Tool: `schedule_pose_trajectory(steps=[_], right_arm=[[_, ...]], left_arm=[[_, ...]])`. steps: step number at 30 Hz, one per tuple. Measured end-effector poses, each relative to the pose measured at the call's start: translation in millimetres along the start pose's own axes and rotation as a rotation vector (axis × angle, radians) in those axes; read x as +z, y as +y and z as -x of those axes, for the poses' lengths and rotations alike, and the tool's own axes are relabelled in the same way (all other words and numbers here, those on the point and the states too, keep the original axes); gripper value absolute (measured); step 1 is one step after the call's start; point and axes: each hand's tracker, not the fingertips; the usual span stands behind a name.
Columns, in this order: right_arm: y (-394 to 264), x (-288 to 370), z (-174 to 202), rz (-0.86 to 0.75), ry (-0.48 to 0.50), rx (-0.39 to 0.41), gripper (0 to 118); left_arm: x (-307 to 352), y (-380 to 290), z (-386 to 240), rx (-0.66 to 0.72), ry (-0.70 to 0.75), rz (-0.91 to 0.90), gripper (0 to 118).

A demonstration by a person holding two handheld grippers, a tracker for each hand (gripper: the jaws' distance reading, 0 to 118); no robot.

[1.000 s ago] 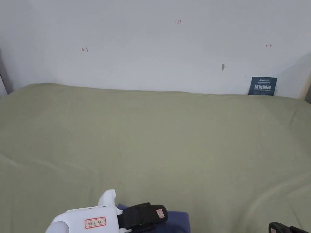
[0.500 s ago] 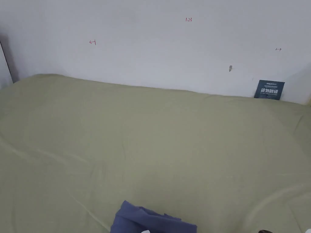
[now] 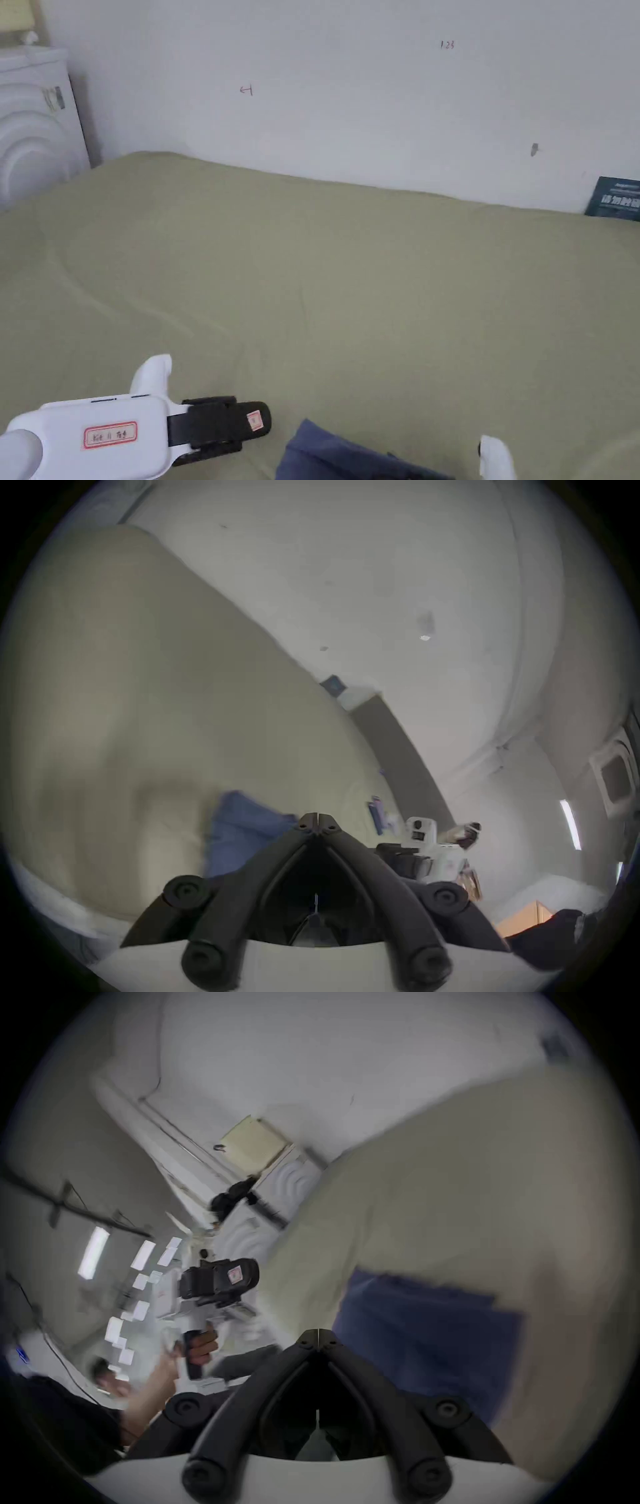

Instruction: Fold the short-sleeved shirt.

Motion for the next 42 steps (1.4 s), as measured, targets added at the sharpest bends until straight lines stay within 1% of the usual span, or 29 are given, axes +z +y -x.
schedule_pose_trajectory(steps=[1, 3, 4, 5, 6, 7, 8, 9, 10, 11, 12, 14, 17, 18, 19, 21, 22, 23, 24, 25, 26, 27, 28, 29, 32, 36, 38, 40, 42], right_arm=[[-1.7, -11.6, -14.6, 0.010, -0.020, -0.030, 0], [-3.8, -27.7, -44.3, 0.040, -0.005, -0.139, 0], [-6.9, -32.9, -59.0, 0.037, -0.024, -0.188, 0], [-11.2, -36.2, -75.8, 0.066, -0.077, -0.257, 0], [-16.3, -39.1, -91.5, 0.085, -0.074, -0.306, 0], [-22.5, -35.0, -101.8, 0.026, 0.024, -0.317, 0], [-21.8, -32.3, -95.3, 0.003, 0.056, -0.273, 0], [-20.2, -32.3, -91.9, 0.037, 0.022, -0.223, 0], [-18.9, -33.1, -90.1, 0.065, -0.010, -0.186, 0], [-16.2, -32.0, -90.2, 0.065, 0.004, -0.211, 0], [-13.3, -29.9, -90.2, 0.077, 0.006, -0.217, 0], [-13.2, -23.9, -92.3, 0.089, 0.004, -0.199, 0], [-10.0, -13.3, -92.9, 0.086, -0.013, -0.195, 0], [-9.8, -9.7, -93.3, 0.084, -0.021, -0.197, 0], [-9.9, -5.4, -91.8, 0.072, -0.032, -0.195, 0], [-9.4, 1.7, -93.8, 0.067, -0.041, -0.194, 0], [-10.0, 5.5, -94.0, 0.051, -0.044, -0.204, 0], [-10.7, 9.2, -93.5, 0.038, -0.052, -0.204, 0], [-10.0, 12.5, -92.7, 0.028, -0.068, -0.199, 0], [-10.9, 16.7, -92.3, 0.010, -0.079, -0.201, 0], [-12.1, 20.0, -91.5, 0.001, -0.079, -0.201, 0], [-13.2, 22.9, -90.2, -0.016, -0.088, -0.188, 0], [-14.7, 26.6, -92.5, -0.023, -0.109, -0.176, 0], [-15.7, 27.8, -92.1, -0.022, -0.107, -0.166, 0], [-15.6, 29.3, -85.6, -0.040, -0.132, -0.155, 0], [-12.2, 35.7, -73.6, -0.092, -0.150, -0.141, 0], [-8.6, 42.0, -63.6, -0.145, -0.130, -0.123, 0], [-3.7, 47.2, -49.4, -0.180, -0.098, -0.109, 0], [1.6, 50.2, -36.0, -0.194, -0.101, -0.070, 0]], left_arm=[[0.6, -1.0, 10.0, 0.026, 0.030, 0.022, 0], [-4.1, -7.2, 21.3, 0.021, 0.042, 0.071, 0], [-7.9, -10.0, 27.2, 0.031, 0.042, 0.097, 0], [-14.3, -13.5, 32.4, 0.055, 0.028, 0.121, 1], [-19.8, -16.0, 37.0, 0.070, 0.015, 0.137, 2], [-27.9, -18.5, 43.3, 0.086, -0.003, 0.155, 12], [-33.9, -20.6, 46.8, 0.099, -0.009, 0.172, 45], [-42.0, -22.3, 50.0, 0.106, -0.001, 0.194, 77], [-51.7, -26.3, 52.7, 0.110, 0.006, 0.225, 101], [-58.4, -25.8, 57.8, 0.108, -0.009, 0.259, 109], [-66.3, -26.2, 59.2, 0.101, -0.012, 0.265, 109], [-84.3, -27.4, 63.3, 0.093, -0.015, 0.301, 109], [-109.2, -38.5, 69.2, 0.140, 0.009, 0.370, 110], [-111.1, -36.8, 64.8, 0.110, -0.049, 0.321, 110], [-113.7, -36.0, 60.6, 0.103, -0.065, 0.310, 110], [-129.1, -40.1, 55.9, 0.146, -0.083, 0.350, 108], [-139.6, -45.1, 53.8, 0.186, -0.098, 0.417, 106], [-146.4, -49.0, 47.2, 0.188, -0.106, 0.472, 95], [-149.6, -51.0, 41.5, 0.135, -0.086, 0.477, 71], [-149.5, -51.0, 35.3, 0.055, -0.046, 0.473, 29], [-149.5, -51.7, 34.6, -0.003, 0.034, 0.466, 26], [-150.4, -54.0, 42.3, 0.022, 0.092, 0.467, 26], [-149.9, -56.3, 53.7, 0.131, 0.049, 0.461, 26], [-147.7, -57.2, 59.6, 0.228, -0.038, 0.441, 26], [-138.8, -55.0, 57.6, 0.145, -0.037, 0.446, 26], [-119.3, -43.3, 59.6, 0.137, -0.040, 0.431, 26], [-96.3, -30.8, 69.6, 0.128, -0.016, 0.374, 26], [-67.8, -15.3, 85.0, 0.159, -0.006, 0.321, 26], [-34.0, 0.5, 103.2, 0.162, 0.030, 0.262, 26]])
